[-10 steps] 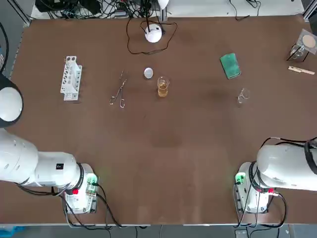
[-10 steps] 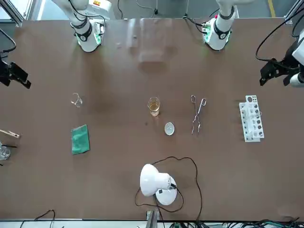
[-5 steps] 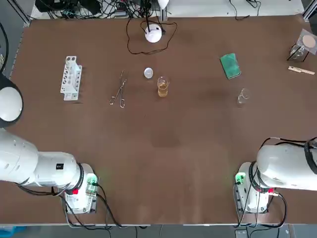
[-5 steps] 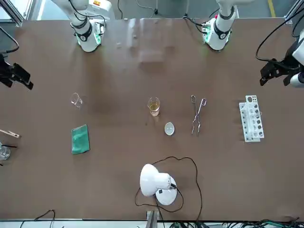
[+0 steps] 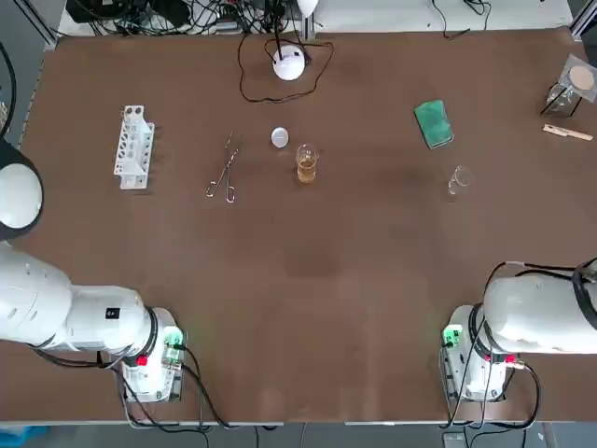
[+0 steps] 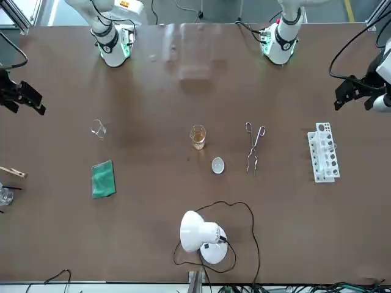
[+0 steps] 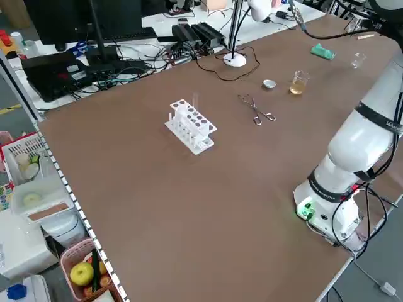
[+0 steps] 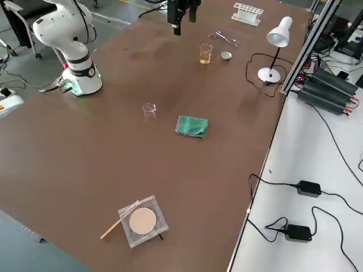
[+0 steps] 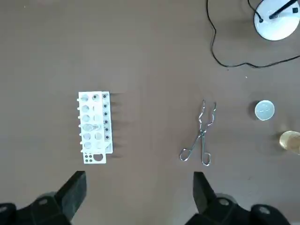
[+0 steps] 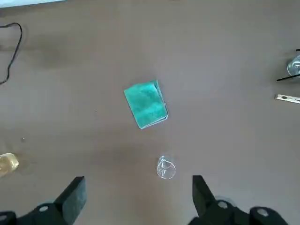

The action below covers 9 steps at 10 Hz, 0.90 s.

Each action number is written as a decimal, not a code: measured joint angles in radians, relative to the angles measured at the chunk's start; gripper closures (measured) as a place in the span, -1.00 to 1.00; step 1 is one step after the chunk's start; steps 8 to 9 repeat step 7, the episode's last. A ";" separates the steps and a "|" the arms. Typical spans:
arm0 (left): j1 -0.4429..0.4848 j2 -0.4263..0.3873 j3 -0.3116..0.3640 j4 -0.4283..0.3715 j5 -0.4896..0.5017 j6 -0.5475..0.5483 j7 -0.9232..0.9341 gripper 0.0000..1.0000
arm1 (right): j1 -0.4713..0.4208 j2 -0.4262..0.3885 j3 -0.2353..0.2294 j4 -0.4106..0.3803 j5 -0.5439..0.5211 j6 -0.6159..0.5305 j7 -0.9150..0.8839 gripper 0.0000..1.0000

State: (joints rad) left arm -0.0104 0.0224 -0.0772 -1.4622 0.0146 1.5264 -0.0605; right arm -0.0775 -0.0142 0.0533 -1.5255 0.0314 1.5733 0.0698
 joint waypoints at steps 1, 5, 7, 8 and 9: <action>0.000 0.000 -0.001 0.000 0.000 0.000 0.000 -1.00 | 0.069 0.000 -0.069 0.000 0.000 0.001 0.000 -1.00; -0.001 0.000 -0.002 0.000 0.000 0.000 0.000 -1.00 | 0.107 0.002 -0.102 0.000 0.000 0.002 0.000 -1.00; -0.001 0.000 -0.002 0.000 0.000 0.000 0.000 -1.00 | 0.107 0.002 -0.104 0.000 0.000 0.002 0.000 -1.00; -0.001 0.000 -0.002 0.000 0.000 0.000 0.000 -1.00 | 0.107 0.002 -0.104 0.000 0.000 0.002 0.000 -1.00; -0.001 0.000 -0.002 0.000 0.000 0.000 0.000 -1.00 | 0.107 0.002 -0.104 0.000 0.000 0.002 0.000 -1.00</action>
